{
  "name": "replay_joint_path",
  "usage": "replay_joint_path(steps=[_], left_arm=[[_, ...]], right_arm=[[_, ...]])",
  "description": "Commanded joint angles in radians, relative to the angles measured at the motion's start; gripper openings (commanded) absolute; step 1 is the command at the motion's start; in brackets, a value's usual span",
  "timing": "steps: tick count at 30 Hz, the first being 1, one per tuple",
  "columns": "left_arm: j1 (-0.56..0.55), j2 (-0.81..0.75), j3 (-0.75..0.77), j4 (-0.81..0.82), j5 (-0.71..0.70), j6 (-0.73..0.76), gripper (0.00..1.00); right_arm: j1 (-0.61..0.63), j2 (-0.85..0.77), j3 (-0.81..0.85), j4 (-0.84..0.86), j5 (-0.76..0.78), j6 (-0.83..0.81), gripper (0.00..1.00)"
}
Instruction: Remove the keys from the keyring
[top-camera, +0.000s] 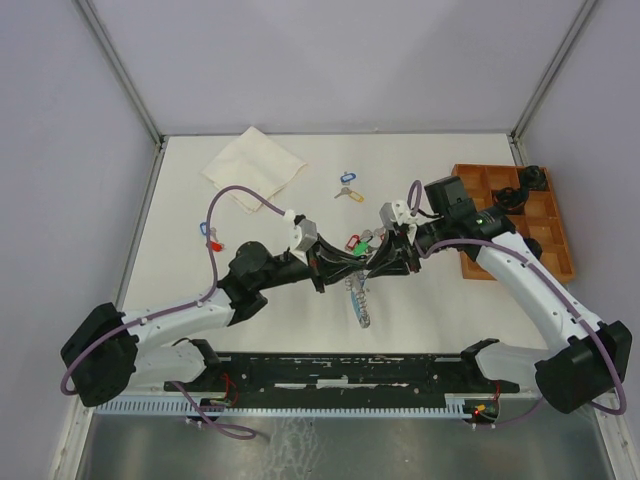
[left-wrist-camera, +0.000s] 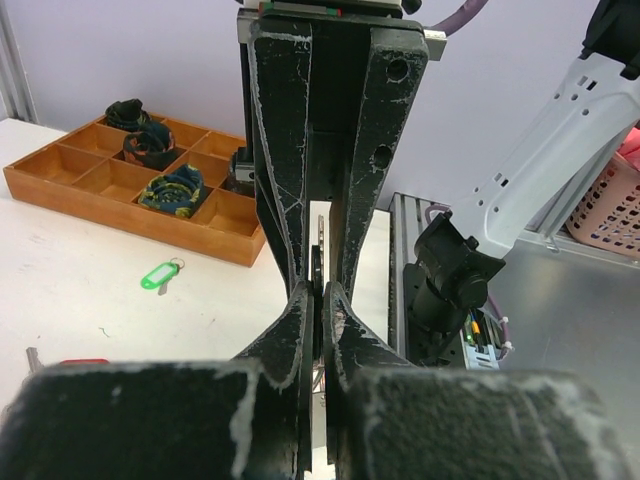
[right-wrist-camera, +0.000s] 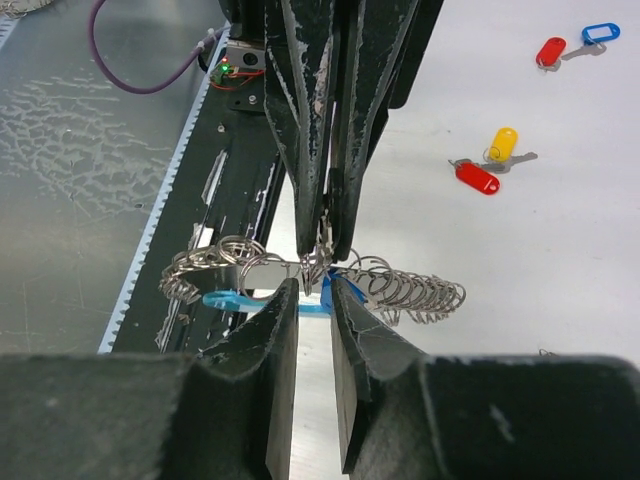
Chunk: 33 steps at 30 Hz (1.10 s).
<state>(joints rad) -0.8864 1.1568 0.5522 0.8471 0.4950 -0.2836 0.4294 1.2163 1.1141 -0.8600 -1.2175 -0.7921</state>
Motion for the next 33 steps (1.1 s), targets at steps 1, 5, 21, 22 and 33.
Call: replay_joint_path(steps=[1,5,21,22,33], left_arm=[[-0.008,0.002,0.039,0.082,-0.037,-0.036,0.03],[-0.011,0.003,0.041,0.084,-0.047,-0.040,0.03],[-0.011,-0.014,0.028,0.091,-0.066,-0.046,0.03],[-0.011,-0.015,0.027,0.090,-0.065,-0.048,0.03],[-0.011,-0.035,0.020,0.082,-0.073,-0.044,0.03]], right_arm=[[0.017,-0.026,0.006,0.070,0.011,0.063,0.26],[0.026,-0.026,0.000,0.088,0.030,0.083,0.25],[0.043,-0.023,-0.007,0.097,0.069,0.087,0.20],[0.045,-0.024,-0.008,0.099,0.073,0.087,0.19],[0.053,-0.030,0.004,0.076,0.086,0.065,0.03]])
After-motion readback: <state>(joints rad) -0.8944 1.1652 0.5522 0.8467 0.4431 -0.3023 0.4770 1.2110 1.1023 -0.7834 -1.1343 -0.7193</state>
